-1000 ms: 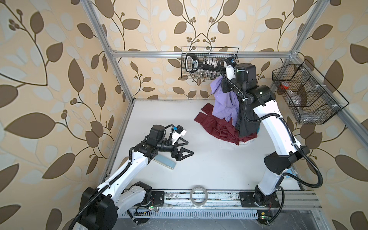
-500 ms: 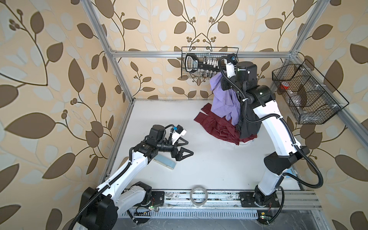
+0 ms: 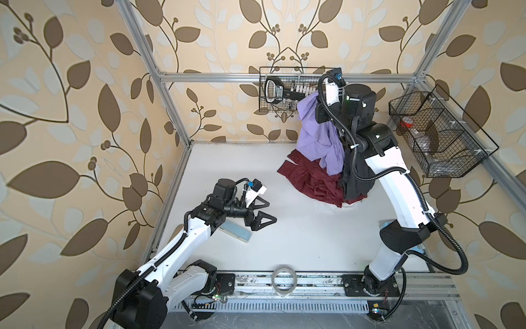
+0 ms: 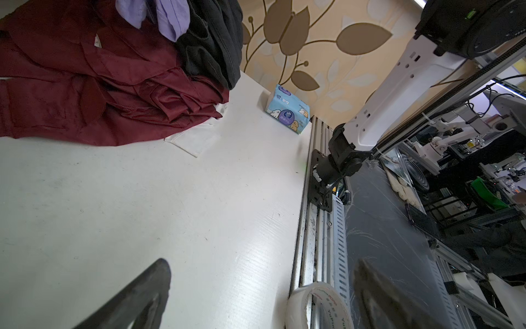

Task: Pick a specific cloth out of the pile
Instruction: 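Raise the lavender shirt high with the right gripper, pulling it free, then carry the lavender shirt toward the left gripper and lower it onto the table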

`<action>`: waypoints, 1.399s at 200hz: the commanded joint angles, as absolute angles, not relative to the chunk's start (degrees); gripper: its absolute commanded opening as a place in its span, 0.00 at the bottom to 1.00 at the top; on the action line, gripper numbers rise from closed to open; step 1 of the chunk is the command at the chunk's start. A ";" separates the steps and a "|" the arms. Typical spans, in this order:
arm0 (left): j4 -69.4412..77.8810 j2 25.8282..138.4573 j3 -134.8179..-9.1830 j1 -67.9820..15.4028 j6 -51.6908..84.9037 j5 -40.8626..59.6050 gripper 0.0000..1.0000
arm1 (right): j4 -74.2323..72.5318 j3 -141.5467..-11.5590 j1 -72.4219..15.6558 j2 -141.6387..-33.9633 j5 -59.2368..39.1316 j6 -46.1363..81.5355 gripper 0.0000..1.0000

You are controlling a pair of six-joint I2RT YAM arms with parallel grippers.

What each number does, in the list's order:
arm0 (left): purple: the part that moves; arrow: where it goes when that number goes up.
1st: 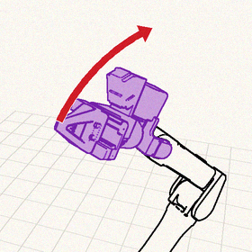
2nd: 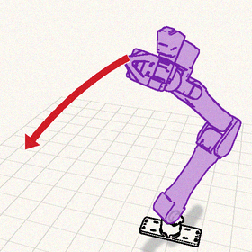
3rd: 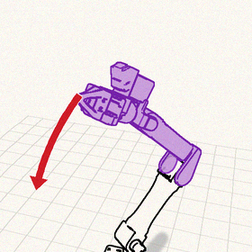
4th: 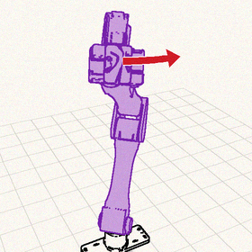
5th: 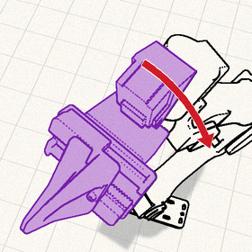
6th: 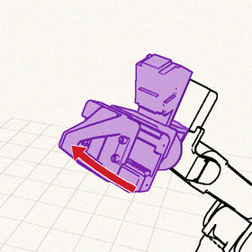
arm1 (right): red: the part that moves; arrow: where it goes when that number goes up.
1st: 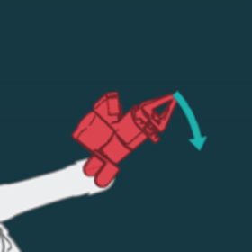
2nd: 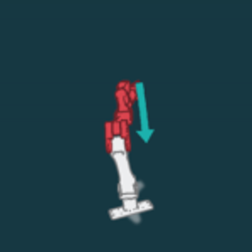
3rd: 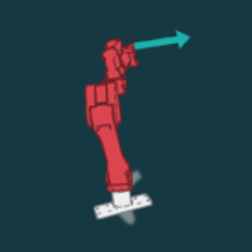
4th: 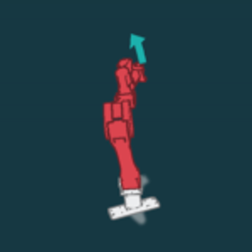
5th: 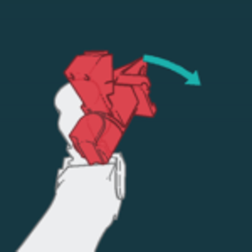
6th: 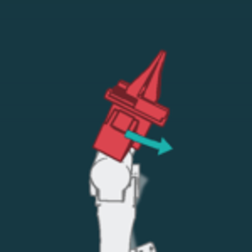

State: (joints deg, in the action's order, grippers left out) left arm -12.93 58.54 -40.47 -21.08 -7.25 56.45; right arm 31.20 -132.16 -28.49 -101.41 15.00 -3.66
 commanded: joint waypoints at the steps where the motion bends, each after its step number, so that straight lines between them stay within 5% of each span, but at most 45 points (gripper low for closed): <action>1: -13.27 57.23 -42.01 -21.53 -8.48 56.67 0.99 | 25.49 -135.35 -29.57 -99.65 14.00 -5.00 0.00; 84: -13.08 55.79 -41.83 -21.71 -8.62 56.78 0.99 | 20.09 -133.14 -33.37 -100.40 4.99 -1.49 0.00; 223: -12.52 51.75 -39.99 -23.29 -10.71 57.07 0.99 | 11.65 -139.08 -41.94 -121.29 -15.67 9.22 0.00; 280: -13.27 52.06 -39.91 -23.38 -11.38 55.53 0.99 | 10.15 -119.98 -41.82 -119.55 -14.25 7.59 0.00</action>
